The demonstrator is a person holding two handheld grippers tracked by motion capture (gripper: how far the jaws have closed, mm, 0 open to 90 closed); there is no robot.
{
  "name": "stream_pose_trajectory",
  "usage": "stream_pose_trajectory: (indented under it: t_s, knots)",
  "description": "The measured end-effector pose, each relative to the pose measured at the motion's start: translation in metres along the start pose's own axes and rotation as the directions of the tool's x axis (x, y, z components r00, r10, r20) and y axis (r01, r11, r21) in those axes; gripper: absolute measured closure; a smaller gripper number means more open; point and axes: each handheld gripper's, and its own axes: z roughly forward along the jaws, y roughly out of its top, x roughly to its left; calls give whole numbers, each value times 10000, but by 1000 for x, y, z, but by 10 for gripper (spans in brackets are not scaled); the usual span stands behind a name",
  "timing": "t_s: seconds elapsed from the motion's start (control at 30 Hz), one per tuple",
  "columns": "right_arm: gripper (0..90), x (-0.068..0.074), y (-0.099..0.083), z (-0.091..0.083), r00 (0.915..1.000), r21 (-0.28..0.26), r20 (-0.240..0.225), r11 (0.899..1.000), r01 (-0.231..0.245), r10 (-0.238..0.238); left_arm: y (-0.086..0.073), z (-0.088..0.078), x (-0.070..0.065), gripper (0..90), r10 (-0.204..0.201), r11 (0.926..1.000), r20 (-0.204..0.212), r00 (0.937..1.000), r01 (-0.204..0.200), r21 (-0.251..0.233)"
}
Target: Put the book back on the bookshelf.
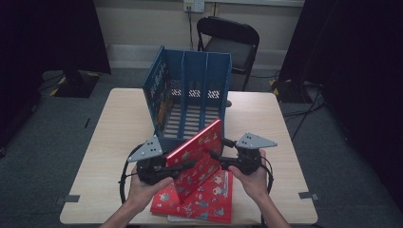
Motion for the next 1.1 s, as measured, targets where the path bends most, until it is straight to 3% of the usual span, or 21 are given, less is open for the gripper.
stream_pose_trajectory:
  t_s: [0.13,0.33,0.4,0.47,0.5,0.6,0.67,0.77,0.8,0.9,1.1]
  knots:
    - [372,1,-2,-6,10000,48,49,10000,-28,28,0,3,-3,580,-75,10000,358,9993,77,-37]
    - [327,10,-10,-16,9996,179,280,9998,3,-8,0,8,-10,590,68,10000,461,9989,-68,8]
    - [343,11,-12,-22,9994,107,321,9999,-86,83,0,11,-11,598,83,10000,516,9986,-85,43]
    - [347,12,-15,-29,9978,12,643,9998,-188,187,-2,15,-11,617,-64,9999,599,9982,58,105]
    - [351,13,-17,-34,9981,1,553,9996,-269,268,-3,16,-11,623,-134,9998,674,9976,126,121]
    - [408,16,-21,-44,9962,-18,846,9998,-186,186,-4,18,-14,626,144,9997,644,9978,-157,197]
    - [413,15,-24,-48,9944,-101,997,9994,-339,347,-4,18,-16,622,302,9991,714,9970,-321,262]
    - [448,12,-25,-48,9945,-8,962,9991,-416,415,-4,18,-16,604,133,9997,680,9976,-148,214]
    - [454,12,-25,-46,9918,176,1205,9988,-457,432,-4,17,-14,606,87,9997,706,9975,-101,200]
    - [501,12,-28,-45,9918,235,1179,9984,-520,489,-4,15,-12,621,-41,9999,697,9976,33,119]
    - [537,17,-30,-50,9972,161,568,9987,-491,481,-3,12,-7,644,-333,9994,529,9980,330,66]
